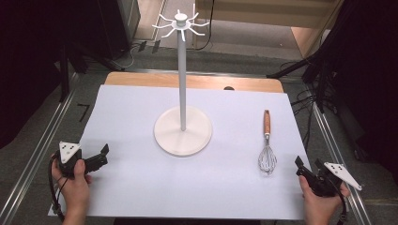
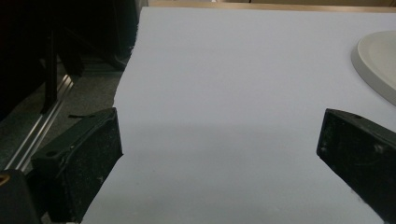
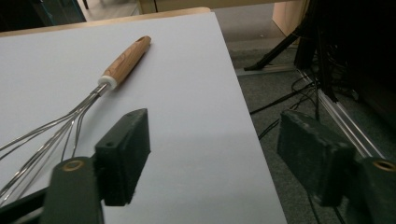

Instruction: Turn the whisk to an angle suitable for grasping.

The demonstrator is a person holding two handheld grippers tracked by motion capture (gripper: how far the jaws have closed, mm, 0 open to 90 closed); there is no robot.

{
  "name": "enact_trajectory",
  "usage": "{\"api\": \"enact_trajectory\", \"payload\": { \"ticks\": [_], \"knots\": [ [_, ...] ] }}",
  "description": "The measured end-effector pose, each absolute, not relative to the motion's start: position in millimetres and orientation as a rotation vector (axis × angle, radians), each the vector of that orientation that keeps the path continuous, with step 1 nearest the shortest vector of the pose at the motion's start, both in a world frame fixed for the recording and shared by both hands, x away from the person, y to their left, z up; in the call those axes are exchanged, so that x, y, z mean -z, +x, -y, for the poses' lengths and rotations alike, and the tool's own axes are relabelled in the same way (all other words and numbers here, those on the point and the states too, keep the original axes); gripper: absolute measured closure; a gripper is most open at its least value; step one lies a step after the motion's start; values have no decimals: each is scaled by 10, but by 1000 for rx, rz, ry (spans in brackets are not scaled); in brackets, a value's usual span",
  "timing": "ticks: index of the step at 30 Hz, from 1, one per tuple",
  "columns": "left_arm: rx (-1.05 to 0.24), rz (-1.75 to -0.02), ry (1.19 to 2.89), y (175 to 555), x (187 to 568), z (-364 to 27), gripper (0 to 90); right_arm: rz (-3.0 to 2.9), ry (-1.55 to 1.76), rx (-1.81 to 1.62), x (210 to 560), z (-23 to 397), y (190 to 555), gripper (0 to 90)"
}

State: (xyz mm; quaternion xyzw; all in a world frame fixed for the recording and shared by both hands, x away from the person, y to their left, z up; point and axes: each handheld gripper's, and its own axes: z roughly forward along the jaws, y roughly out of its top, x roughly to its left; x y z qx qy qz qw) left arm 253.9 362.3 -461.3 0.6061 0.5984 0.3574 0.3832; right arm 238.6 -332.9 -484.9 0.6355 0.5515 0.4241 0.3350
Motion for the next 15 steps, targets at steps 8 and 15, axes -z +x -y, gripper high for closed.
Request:
{"api": "enact_trajectory", "payload": {
  "ticks": [8,15],
  "knots": [
    [-917,-1525,1547,2537,4614,-3615,6,-1453,1631,-1147,4795,3292,2370,662],
    [-919,-1523,1549,2536,4614,-3613,7,-1604,1708,-948,4633,3195,2586,894]
  ]
}}
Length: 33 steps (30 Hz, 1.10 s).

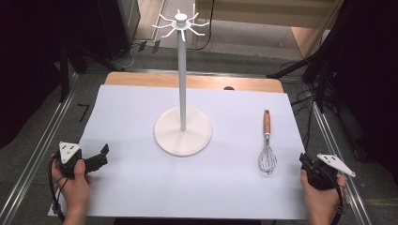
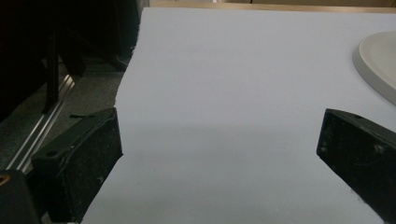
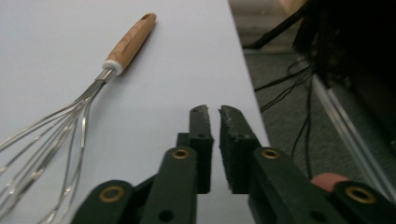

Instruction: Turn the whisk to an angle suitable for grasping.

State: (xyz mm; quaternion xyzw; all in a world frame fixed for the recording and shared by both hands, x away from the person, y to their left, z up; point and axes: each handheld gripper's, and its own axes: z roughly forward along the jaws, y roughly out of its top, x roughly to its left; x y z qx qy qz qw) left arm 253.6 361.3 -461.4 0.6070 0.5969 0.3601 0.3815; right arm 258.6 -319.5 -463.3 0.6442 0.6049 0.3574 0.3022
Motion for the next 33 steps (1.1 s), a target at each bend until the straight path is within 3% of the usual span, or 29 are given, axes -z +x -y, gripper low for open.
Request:
{"api": "enact_trajectory", "payload": {
  "ticks": [33],
  "knots": [
    [-915,-1521,1556,2540,4614,-3615,6,-1997,1868,-628,4515,2690,3996,900]
  ]
}}
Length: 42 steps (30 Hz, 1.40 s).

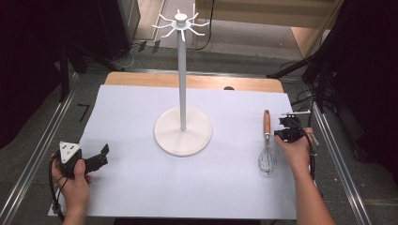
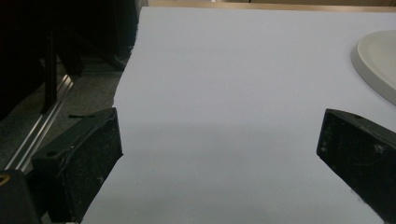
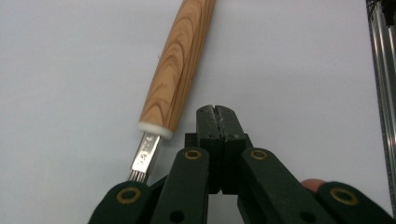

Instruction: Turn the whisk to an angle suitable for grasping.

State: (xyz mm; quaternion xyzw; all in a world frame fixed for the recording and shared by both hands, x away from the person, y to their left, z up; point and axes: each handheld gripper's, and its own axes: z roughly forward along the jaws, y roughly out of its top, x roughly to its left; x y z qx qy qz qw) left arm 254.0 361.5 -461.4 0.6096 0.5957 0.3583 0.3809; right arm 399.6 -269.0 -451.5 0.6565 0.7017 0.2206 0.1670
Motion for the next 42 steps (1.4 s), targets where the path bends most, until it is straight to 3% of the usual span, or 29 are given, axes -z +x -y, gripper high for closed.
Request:
{"api": "enact_trajectory", "payload": {
  "ticks": [17,42],
  "knots": [
    [-914,-1516,1557,2543,4616,-3612,7,-1985,1923,-615,4516,2601,4305,900],
    [-915,-1521,1567,2551,4616,-3609,6,-2096,1845,-733,4519,2413,4312,900]
  ]
}}
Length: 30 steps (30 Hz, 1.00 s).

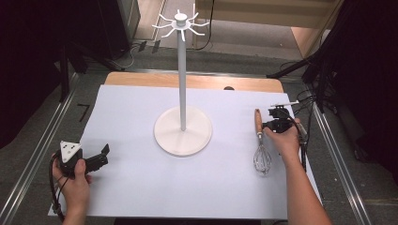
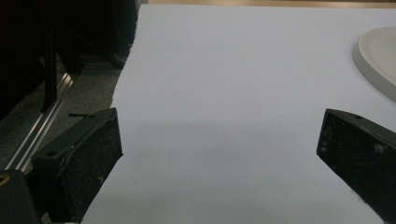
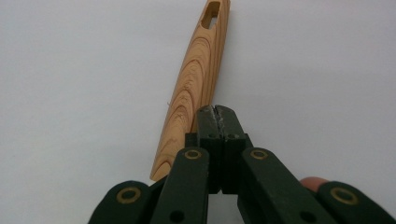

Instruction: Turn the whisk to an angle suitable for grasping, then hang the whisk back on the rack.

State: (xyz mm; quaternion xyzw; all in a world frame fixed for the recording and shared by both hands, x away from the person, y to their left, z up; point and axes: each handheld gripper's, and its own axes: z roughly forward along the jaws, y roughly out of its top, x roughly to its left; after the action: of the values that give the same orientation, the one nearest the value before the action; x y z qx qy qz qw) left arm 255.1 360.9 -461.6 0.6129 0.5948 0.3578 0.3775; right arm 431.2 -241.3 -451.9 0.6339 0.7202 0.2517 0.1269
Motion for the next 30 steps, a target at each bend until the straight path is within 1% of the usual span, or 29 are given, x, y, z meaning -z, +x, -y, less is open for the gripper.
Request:
{"api": "enact_trajectory", "payload": {
  "ticks": [12,13,14,16,19,20,21,23,26,27,28,29,30],
  "knots": [
    [-910,-1525,1563,2557,4617,-3612,7,-2174,1787,-764,4481,2231,4304,900],
    [-905,-1529,1563,2558,4616,-3614,6,-2171,1801,-766,4458,2239,4297,834],
    [-905,-1529,1565,2558,4616,-3615,6,-2172,1823,-760,4444,2248,4295,807],
    [-905,-1529,1565,2559,4616,-3615,7,-2187,1824,-751,4432,2258,4289,791],
    [-905,-1527,1568,2558,4616,-3615,7,-2217,1845,-691,4398,2289,4263,701],
    [-905,-1527,1568,2558,4616,-3615,7,-2217,1845,-691,4398,2289,4263,701],
    [-905,-1527,1567,2559,4616,-3615,6,-2211,1891,-687,4371,2310,4248,664],
    [-906,-1527,1570,2559,4616,-3615,6,-2208,1910,-689,4362,2323,4243,657],
    [-907,-1527,1568,2563,4618,-3615,7,-2213,1930,-651,4332,2314,4206,597],
    [-907,-1527,1567,2561,4617,-3614,7,-2213,1930,-651,4332,2314,4206,597],
    [-909,-1526,1566,2560,4618,-3613,6,-2226,1940,-637,4317,2290,4195,553],
    [-911,-1527,1566,2559,4618,-3611,6,-2226,1940,-637,4317,2290,4195,553],
    [-911,-1527,1566,2559,4618,-3610,6,-2227,1929,-630,4314,2277,4192,528]
  ]
}}
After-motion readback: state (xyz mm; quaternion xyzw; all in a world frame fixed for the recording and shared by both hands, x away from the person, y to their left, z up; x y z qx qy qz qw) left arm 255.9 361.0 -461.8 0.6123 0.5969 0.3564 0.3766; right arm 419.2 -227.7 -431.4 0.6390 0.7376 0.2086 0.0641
